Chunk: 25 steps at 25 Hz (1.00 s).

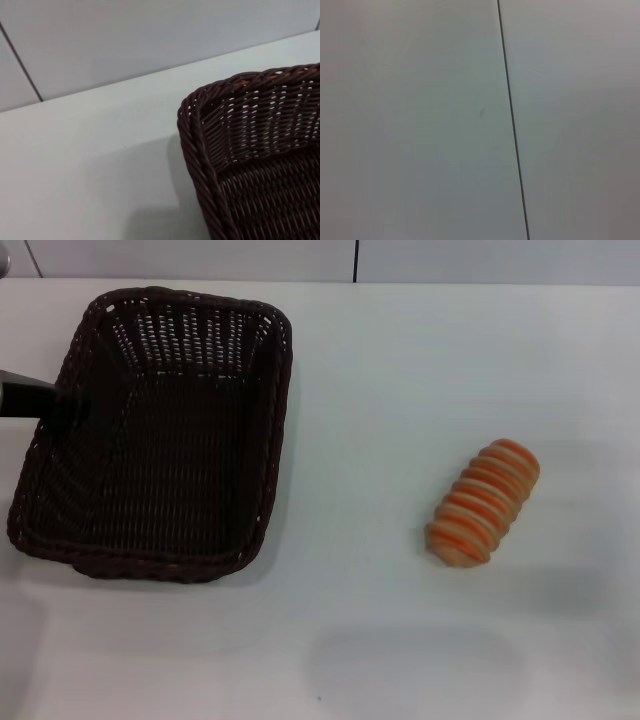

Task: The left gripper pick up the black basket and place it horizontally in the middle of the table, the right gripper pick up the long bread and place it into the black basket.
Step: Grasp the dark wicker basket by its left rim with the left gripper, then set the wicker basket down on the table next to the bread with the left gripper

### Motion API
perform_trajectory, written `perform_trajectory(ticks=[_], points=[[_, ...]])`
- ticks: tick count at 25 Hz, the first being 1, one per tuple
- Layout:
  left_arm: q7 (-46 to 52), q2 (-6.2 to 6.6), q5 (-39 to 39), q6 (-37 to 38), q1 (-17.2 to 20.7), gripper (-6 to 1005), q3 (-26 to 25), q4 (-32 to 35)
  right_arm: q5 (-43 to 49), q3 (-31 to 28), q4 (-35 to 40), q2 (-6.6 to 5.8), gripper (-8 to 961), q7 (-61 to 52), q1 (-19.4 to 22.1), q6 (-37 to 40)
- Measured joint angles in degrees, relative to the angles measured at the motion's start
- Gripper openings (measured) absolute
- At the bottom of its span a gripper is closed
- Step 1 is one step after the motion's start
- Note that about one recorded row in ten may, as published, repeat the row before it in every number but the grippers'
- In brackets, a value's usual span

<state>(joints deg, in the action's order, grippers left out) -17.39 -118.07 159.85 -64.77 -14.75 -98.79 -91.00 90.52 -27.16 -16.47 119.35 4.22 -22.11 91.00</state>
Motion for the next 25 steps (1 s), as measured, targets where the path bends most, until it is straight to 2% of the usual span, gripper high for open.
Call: perform_trajectory(ticks=[5, 8, 14, 16, 20, 22, 25], points=[[-3.6, -0.01, -0.8, 0.3, 0.1, 239, -0.4, 0.0, 0.0, 0.0, -0.9, -0.01, 699, 0.0, 0.5, 0.4], [-7.8, -0.03, -3.4, 0.4, 0.3, 240, -2.1, -0.7, 0.0, 0.0, -0.9, -0.01, 700, 0.0, 0.7, 0.5], [-25.7, 0.06, -20.5, -0.4, -0.5, 233, -12.1, -1.4, 0.0, 0.0, -1.1, 0.07, 700, 0.0, 1.4, 0.5], [-33.2, 0.16, -26.6, -2.2, -1.5, 229, -16.2, -1.6, 0.0, -0.1, -1.2, 0.08, 700, 0.0, 1.6, 0.5], [-44.3, 0.2, -32.8, -9.2, -5.2, 221, -22.9, -1.5, 0.0, -0.1, -1.4, 0.1, 699, -0.1, 2.0, 0.9], [-50.2, 0.21, -33.9, -14.1, -7.6, 217, -24.9, -1.3, 0.0, -0.1, -1.8, 0.15, 699, -0.1, 2.5, 1.2], [-53.8, 0.39, -34.1, -17.7, -8.8, 214, -25.5, -1.5, 0.0, -0.1, -2.3, 0.16, 699, -0.1, 3.1, 1.3]])
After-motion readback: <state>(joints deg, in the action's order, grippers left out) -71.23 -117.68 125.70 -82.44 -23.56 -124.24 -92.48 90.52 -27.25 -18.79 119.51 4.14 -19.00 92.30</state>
